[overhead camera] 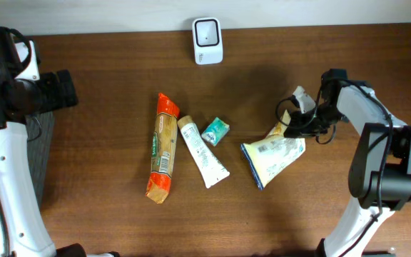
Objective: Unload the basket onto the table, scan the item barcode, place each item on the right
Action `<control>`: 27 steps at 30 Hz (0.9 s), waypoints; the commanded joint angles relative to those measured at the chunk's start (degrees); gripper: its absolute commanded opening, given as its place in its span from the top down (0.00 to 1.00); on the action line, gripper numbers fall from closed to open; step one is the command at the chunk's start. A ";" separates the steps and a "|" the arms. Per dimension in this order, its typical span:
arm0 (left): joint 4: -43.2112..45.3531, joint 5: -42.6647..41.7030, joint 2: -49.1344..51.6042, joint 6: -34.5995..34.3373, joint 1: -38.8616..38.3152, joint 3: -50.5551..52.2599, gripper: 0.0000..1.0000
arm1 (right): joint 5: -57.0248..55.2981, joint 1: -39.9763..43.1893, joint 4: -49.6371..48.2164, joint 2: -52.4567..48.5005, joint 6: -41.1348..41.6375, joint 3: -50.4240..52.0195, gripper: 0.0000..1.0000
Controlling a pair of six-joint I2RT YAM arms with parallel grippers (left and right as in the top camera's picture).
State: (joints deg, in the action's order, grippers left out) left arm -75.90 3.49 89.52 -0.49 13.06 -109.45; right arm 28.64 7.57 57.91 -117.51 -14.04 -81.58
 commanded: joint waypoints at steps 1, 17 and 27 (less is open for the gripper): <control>0.02 0.44 -0.35 0.04 0.24 -0.52 0.01 | 2.51 0.00 1.49 0.46 17.00 -6.71 0.96; 0.04 0.44 -0.35 0.04 0.24 -0.52 0.01 | -20.92 0.37 8.90 2.01 -4.09 -15.78 0.07; 0.04 0.42 -0.35 0.04 0.24 -0.52 0.01 | -5.88 0.28 12.31 -10.62 -17.70 -14.99 0.09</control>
State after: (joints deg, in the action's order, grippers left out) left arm -75.90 3.49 89.52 -0.49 13.06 -109.45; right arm 19.90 8.01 69.21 -125.64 -29.50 -96.86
